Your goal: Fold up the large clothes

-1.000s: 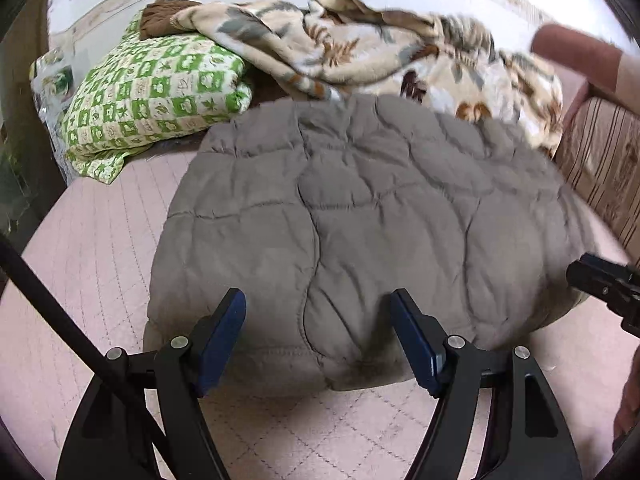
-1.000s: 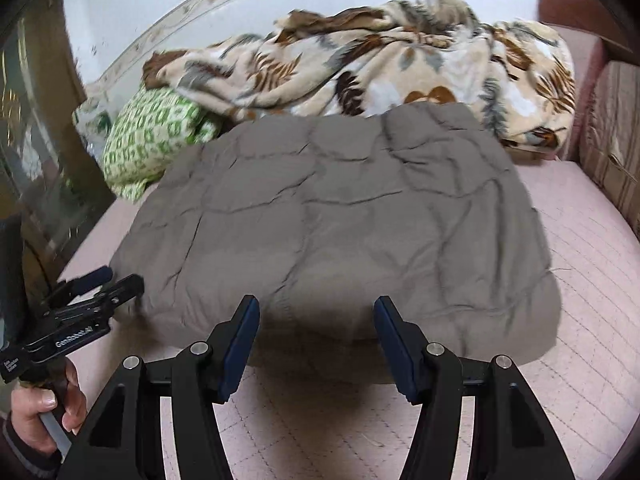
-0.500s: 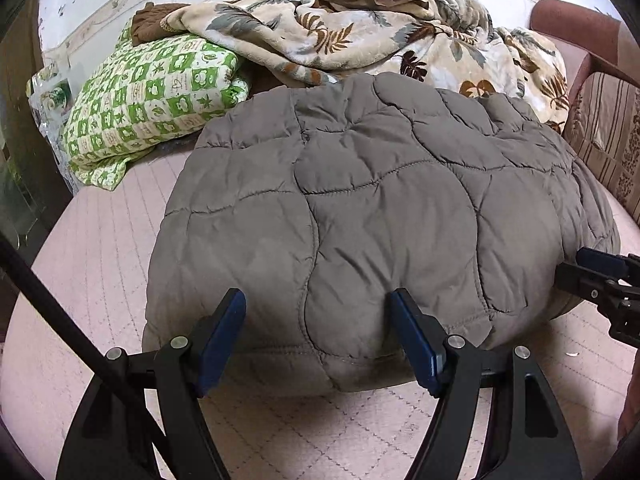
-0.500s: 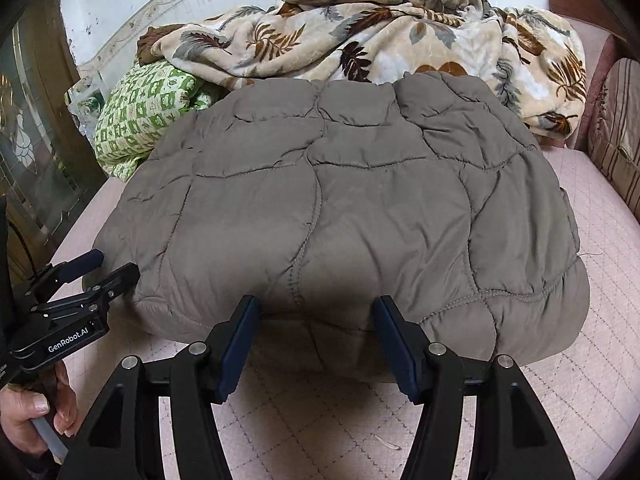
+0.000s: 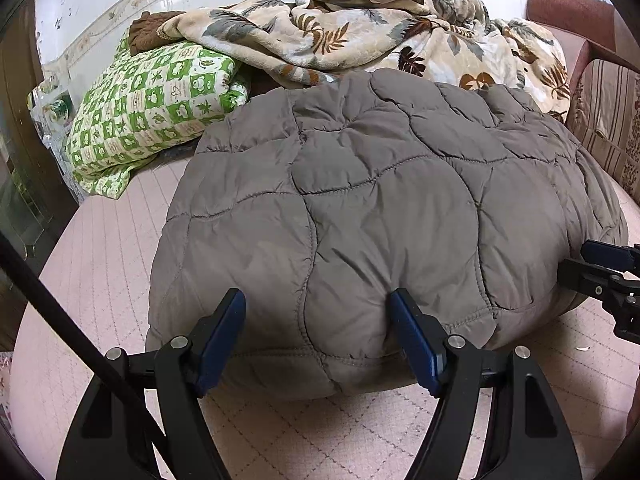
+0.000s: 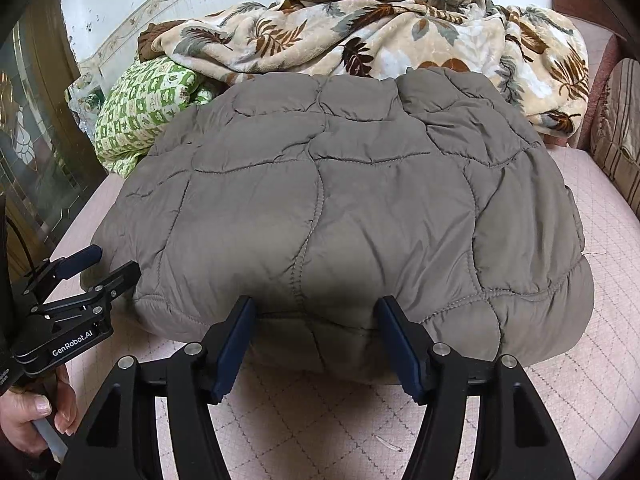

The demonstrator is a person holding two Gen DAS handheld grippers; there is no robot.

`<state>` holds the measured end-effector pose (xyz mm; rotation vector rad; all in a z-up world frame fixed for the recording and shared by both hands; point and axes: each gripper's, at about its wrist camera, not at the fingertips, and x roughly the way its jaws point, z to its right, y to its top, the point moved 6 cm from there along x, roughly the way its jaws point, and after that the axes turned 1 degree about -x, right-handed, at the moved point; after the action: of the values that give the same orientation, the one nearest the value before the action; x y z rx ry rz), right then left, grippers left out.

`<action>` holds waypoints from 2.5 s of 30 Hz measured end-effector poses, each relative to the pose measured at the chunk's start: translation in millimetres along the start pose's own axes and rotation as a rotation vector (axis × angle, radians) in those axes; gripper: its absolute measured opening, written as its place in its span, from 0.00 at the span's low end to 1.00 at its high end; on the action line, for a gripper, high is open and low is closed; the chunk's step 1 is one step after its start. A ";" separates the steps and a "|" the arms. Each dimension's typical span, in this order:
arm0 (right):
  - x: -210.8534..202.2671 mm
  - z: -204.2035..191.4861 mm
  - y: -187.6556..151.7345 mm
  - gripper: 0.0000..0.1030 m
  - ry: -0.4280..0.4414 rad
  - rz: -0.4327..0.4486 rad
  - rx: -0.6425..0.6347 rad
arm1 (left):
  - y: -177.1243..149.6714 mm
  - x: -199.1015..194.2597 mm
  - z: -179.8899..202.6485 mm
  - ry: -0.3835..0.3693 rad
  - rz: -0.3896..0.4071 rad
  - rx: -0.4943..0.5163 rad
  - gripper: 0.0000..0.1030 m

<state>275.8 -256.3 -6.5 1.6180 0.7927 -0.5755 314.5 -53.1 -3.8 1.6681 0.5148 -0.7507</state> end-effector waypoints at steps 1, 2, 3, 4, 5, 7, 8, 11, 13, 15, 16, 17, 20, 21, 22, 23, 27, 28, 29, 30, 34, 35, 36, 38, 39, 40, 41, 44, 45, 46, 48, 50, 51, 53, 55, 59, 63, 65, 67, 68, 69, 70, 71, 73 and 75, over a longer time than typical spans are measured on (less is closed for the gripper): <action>0.0 0.0 0.2 0.66 0.001 0.000 0.000 | -0.1 0.1 0.1 0.001 0.000 0.001 0.72; 0.1 0.1 0.1 0.67 0.001 0.000 0.000 | -0.4 0.2 0.3 0.003 0.001 0.003 0.72; 0.0 0.1 0.2 0.67 0.001 0.000 0.000 | -0.4 0.4 0.3 0.004 0.001 0.005 0.72; 0.3 0.1 0.1 0.67 0.000 0.000 0.000 | -0.6 0.5 0.7 0.005 0.001 0.006 0.72; 0.2 0.2 0.1 0.67 0.001 -0.001 0.000 | -0.7 0.6 1.1 0.007 0.001 0.008 0.72; 0.1 0.1 0.3 0.67 0.001 0.000 -0.001 | -0.6 1.2 1.4 0.011 0.003 0.012 0.72; 0.3 0.2 0.1 0.68 0.001 -0.001 -0.002 | -0.8 1.3 1.7 0.012 0.004 0.014 0.72; 0.7 -0.3 -0.2 0.69 0.001 -0.001 -0.002 | -1.2 1.8 2.5 0.017 0.006 0.018 0.73; 2.4 -0.3 -0.7 0.69 0.000 -0.003 -0.005 | -1.0 2.3 2.8 0.019 0.006 0.021 0.73; 4.3 0.1 -1.9 0.70 0.000 -0.004 -0.007 | -1.2 2.6 3.1 0.021 0.007 0.023 0.73; 5.4 -0.2 -2.0 0.70 0.000 -0.005 -0.009 | -1.3 2.6 3.2 0.022 0.007 0.024 0.73; 6.0 -0.2 -2.4 0.70 0.000 -0.005 -0.011 | -1.2 2.4 3.3 0.022 0.007 0.023 0.73; 7.2 -1.1 -2.6 0.71 -0.001 -0.006 -0.012 | -1.0 2.5 3.6 0.023 0.007 0.024 0.73; 6.7 -1.0 -2.2 0.72 0.000 -0.006 -0.012 | -1.0 2.7 3.5 0.024 0.007 0.025 0.73; 6.9 -1.0 -2.5 0.72 0.000 -0.006 -0.012 | -1.0 2.6 3.7 0.024 0.007 0.025 0.73; 7.2 -0.9 -2.7 0.72 0.000 -0.007 -0.013 | -1.0 2.6 3.7 0.024 0.007 0.025 0.73; 7.3 -1.8 -2.0 0.73 0.001 -0.008 -0.012 | -1.0 2.8 4.0 0.026 0.007 0.027 0.74; 7.9 -1.9 -2.4 0.73 0.001 -0.009 -0.012 | -0.8 2.9 4.2 0.028 0.007 0.028 0.74; 8.3 -1.8 -2.7 0.73 0.002 -0.010 -0.013 | -0.8 3.2 4.1 0.029 0.008 0.030 0.74; 9.2 -1.8 -2.8 0.74 0.002 -0.012 -0.013 | -0.8 3.3 4.4 0.030 0.007 0.031 0.74; 13.0 -2.3 -3.0 0.76 0.004 -0.021 -0.017 | -1.2 5.0 3.8 0.037 0.006 0.037 0.76; 13.5 -2.5 -3.2 0.76 0.006 -0.022 -0.016 | -1.4 5.4 4.1 0.037 0.005 0.036 0.76; 13.5 -2.2 -3.1 0.76 0.006 -0.022 -0.017 | -1.2 5.7 3.6 0.037 0.004 0.036 0.76; 13.7 -2.7 -2.9 0.76 0.007 -0.024 -0.017 | -1.0 6.1 3.3 0.036 0.002 0.034 0.76; 13.6 -2.2 -2.4 0.76 0.008 -0.024 -0.017 | -0.7 6.2 3.3 0.036 0.000 0.035 0.77; 13.6 -2.3 -2.6 0.76 0.008 -0.024 -0.016 | -0.8 6.0 4.0 0.037 0.001 0.035 0.76; 13.7 -2.5 -2.6 0.76 0.008 -0.024 -0.015 | -0.7 6.1 3.5 0.038 0.001 0.036 0.77; 13.2 -2.9 -3.0 0.76 0.009 -0.025 -0.014 | -0.4 5.9 3.4 0.038 0.002 0.037 0.77; 13.4 -2.8 -2.9 0.76 0.009 -0.025 -0.013 | -0.2 6.0 3.3 0.037 0.001 0.036 0.77; 13.4 -3.0 -2.9 0.76 0.010 -0.026 -0.013 | -0.5 5.7 4.0 0.038 0.000 0.036 0.77; 12.9 -2.8 -3.1 0.76 0.012 -0.027 -0.011 | -0.5 5.8 3.7 0.039 0.000 0.035 0.77; 12.6 -2.4 -3.2 0.76 0.014 -0.029 -0.008 | -0.9 5.6 4.3 0.040 0.001 0.036 0.77; 11.7 -2.0 -3.4 0.76 0.016 -0.028 -0.005 | -0.6 5.7 3.4 0.041 0.001 0.036 0.77; 9.9 -2.0 -3.3 0.76 0.020 -0.027 -0.001 | -0.7 5.8 3.8 0.039 0.000 0.035 0.77; 8.5 -1.8 -3.8 0.76 0.023 -0.029 0.002 | -0.7 5.8 4.5 0.039 0.000 0.035 0.77; 5.9 -1.2 -3.9 0.77 0.030 -0.031 0.010 | -0.6 5.5 4.9 0.039 0.000 0.037 0.77; 1.8 0.7 -3.7 0.77 0.043 -0.034 0.025 | -0.6 5.2 5.2 0.039 0.000 0.036 0.77; 0.1 2.0 -4.5 0.77 0.048 -0.035 0.034 | -0.4 5.2 5.0 0.041 0.000 0.039 0.77; -1.9 3.0 -4.8 0.77 0.052 -0.036 0.042 | 0.0 4.8 4.4 0.044 0.002 0.043 0.77; -2.5 3.1 -4.3 0.77 0.053 -0.037 0.044 | 0.2 4.6 4.0 0.047 0.002 0.046 0.77; -4.1 3.5 -4.1 0.77 0.054 -0.037 0.046 | 0.2 4.3 3.5 0.050 0.003 0.049 0.77; -5.9 4.1 -3.7 0.77 0.054 -0.036 0.047 | 0.4 4.1 2.8 0.052 0.004 0.050 0.77; -7.1 4.5 -3.4 0.77 0.054 -0.034 0.049 | 0.5 3.4 3.2 0.054 0.004 0.051 0.77; -10.1 6.7 -3.3 0.77 0.046 -0.031 0.057 | 0.6 3.2 3.5 0.055 0.004 0.051 0.76; -12.4 10.8 -3.4 0.77 0.038 -0.028 0.066 | 0.9 3.2 3.0 0.055 0.004 0.052 0.77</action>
<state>265.8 -268.9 -1.6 1.6843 0.8333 -0.5983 316.7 -56.4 -5.8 1.7420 0.5344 -0.7220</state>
